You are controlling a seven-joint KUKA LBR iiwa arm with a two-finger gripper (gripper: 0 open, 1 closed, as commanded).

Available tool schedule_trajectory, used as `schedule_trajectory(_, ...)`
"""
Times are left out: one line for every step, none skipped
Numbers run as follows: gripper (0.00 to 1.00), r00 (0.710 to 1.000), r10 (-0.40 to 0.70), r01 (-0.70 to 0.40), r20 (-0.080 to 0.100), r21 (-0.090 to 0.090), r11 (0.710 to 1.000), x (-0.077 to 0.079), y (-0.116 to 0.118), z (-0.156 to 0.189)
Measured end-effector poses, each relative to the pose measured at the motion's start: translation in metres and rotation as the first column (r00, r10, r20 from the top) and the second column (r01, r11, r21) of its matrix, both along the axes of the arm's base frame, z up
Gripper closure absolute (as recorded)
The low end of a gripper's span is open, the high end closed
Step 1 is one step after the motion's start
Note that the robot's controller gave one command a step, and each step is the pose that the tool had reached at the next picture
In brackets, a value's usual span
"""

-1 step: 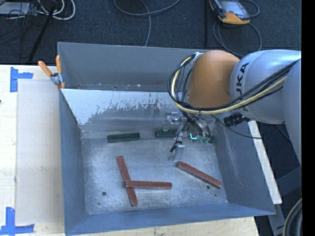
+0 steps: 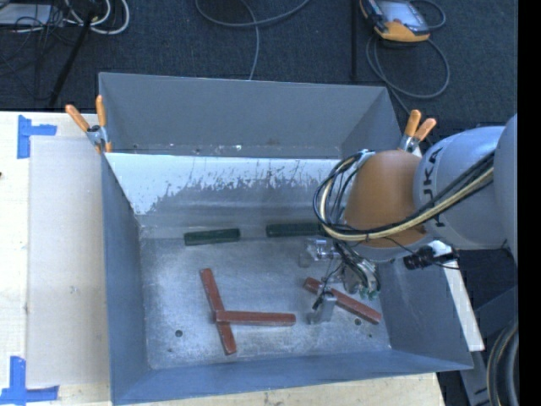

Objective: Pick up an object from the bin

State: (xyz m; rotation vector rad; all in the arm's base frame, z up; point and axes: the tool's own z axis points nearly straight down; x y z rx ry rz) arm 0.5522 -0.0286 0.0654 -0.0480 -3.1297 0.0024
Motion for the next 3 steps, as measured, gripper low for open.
schedule_trajectory(0.00, 0.975, 0.221, -0.221, 0.014, -0.001, 0.975, 0.0226, -0.0568, 0.0044)
schedule_trajectory(1.00, 0.976, 0.219, -0.219, 0.013, 0.002, 0.976, 0.0224, -0.0550, 0.0044)
schedule_trajectory(0.00, 0.976, 0.218, -0.218, 0.013, 0.002, 0.976, 0.0223, -0.0553, 0.0043)
